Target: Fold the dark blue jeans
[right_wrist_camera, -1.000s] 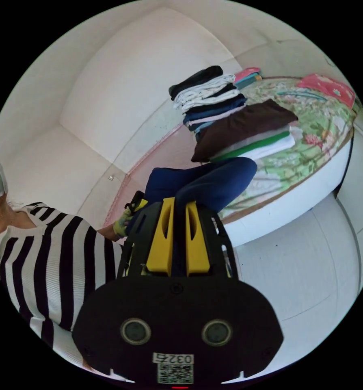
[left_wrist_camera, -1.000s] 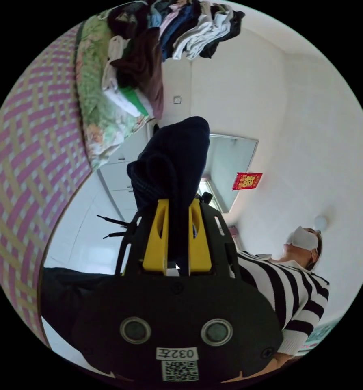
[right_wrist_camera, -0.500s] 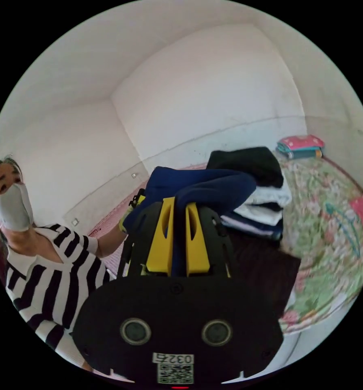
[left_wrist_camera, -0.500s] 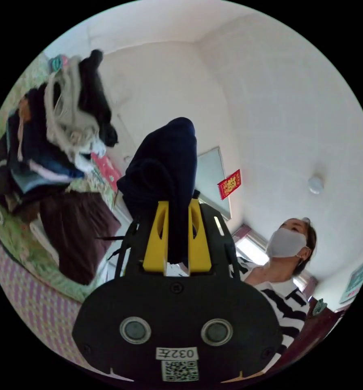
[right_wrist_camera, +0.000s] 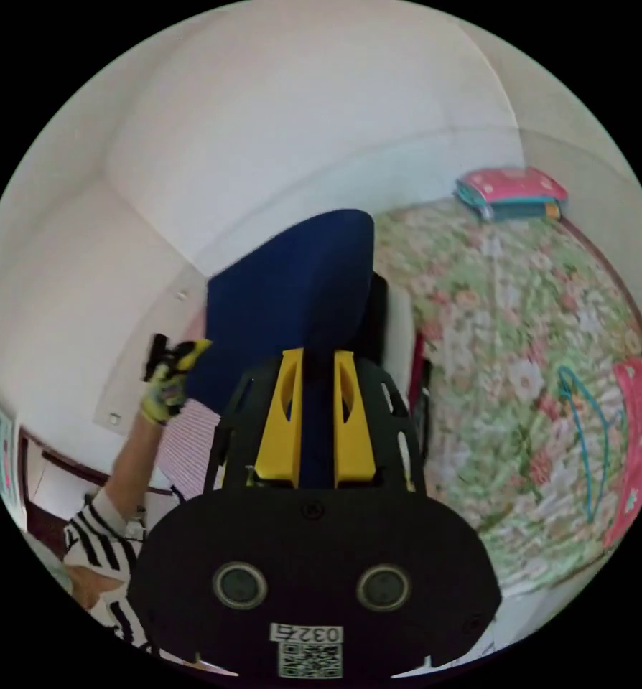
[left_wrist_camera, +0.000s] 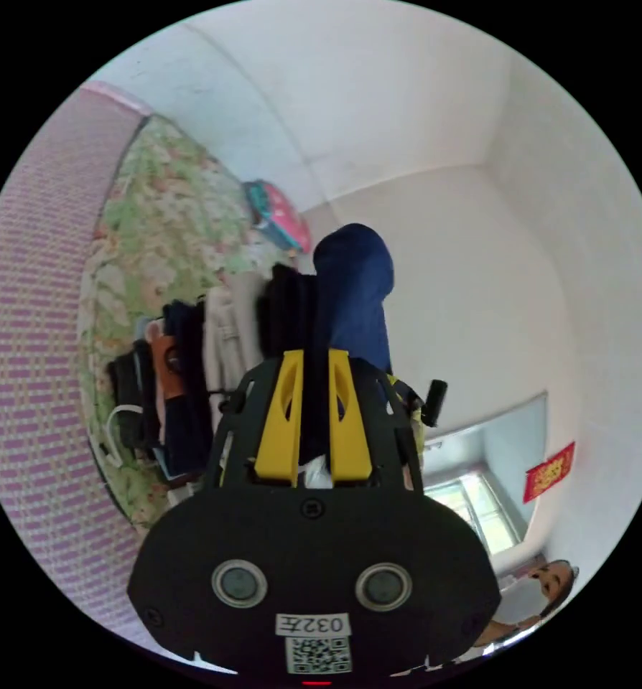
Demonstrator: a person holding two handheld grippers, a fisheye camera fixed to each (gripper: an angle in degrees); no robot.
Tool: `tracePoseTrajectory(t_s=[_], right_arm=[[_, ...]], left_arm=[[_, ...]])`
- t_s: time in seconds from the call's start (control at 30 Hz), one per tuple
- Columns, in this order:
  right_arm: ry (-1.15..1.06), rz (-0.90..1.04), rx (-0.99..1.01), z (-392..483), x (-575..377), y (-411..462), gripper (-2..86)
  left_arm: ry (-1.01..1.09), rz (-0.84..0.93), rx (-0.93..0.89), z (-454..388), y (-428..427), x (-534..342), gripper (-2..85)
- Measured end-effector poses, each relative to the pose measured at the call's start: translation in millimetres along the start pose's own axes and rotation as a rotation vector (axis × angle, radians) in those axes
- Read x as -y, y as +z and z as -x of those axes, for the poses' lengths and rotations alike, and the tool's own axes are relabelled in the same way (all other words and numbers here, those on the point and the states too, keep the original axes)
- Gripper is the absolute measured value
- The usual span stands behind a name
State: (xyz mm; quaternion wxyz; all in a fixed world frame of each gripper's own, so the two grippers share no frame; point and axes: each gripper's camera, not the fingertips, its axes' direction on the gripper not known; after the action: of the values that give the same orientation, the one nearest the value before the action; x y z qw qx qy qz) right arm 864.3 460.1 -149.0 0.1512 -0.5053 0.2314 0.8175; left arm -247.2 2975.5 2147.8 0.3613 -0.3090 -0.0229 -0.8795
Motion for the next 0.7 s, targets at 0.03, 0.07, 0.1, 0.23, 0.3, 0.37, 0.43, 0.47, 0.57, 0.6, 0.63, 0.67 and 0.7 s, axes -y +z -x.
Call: tracePoseTrajectory(t_s=[0.03,0.07,0.1,0.23,0.3,0.37,0.43,0.47,0.57,0.6,0.63,0.67,0.7], right_arm=[[0.053,0.12,-0.113,-22,-2,36,6.3],[0.051,0.176,-0.163,-35,-8,63,6.1],[0.04,0.146,-0.154,-38,-11,67,6.1],[0.001,0.052,-0.012,-48,-23,61,5.1],[-0.029,-0.001,-0.046,-46,-30,54,3.6],[-0.084,-0.147,-0.095,-35,-46,39,0.6],[-0.185,-0.259,-0.103,-15,-64,35,-0.4],[-0.259,-0.3,-0.104,2,-77,41,-0.6],[-0.484,-0.241,-0.087,58,-109,87,-0.9],[-0.528,-0.208,-0.089,70,-116,102,-0.9],[-0.612,-0.135,-0.101,92,-132,137,-1.0],[-0.689,-0.055,-0.116,113,-151,176,-1.0],[-0.717,-0.016,-0.119,122,-160,196,-1.0]], left_arm=[[-0.026,-0.013,0.006,29,15,-7,2.1],[-0.048,-0.049,-0.093,49,24,-14,1.9],[-0.052,-0.049,-0.124,53,28,-17,1.8],[0.011,-0.019,-0.083,49,41,-22,1.6],[0.013,-0.024,-0.087,48,45,-27,1.7],[0.057,-0.051,-0.095,42,47,-35,1.8],[0.122,-0.091,-0.028,30,42,-47,1.2],[0.199,-0.139,0.038,18,36,-62,0.2],[0.399,-0.204,0.198,-13,23,-119,-0.6],[0.429,-0.207,0.229,-17,22,-133,-0.7],[0.468,-0.203,0.293,-20,20,-162,-0.8],[0.489,-0.184,0.354,-18,22,-192,-0.8],[0.491,-0.168,0.384,-15,24,-207,-0.8]])
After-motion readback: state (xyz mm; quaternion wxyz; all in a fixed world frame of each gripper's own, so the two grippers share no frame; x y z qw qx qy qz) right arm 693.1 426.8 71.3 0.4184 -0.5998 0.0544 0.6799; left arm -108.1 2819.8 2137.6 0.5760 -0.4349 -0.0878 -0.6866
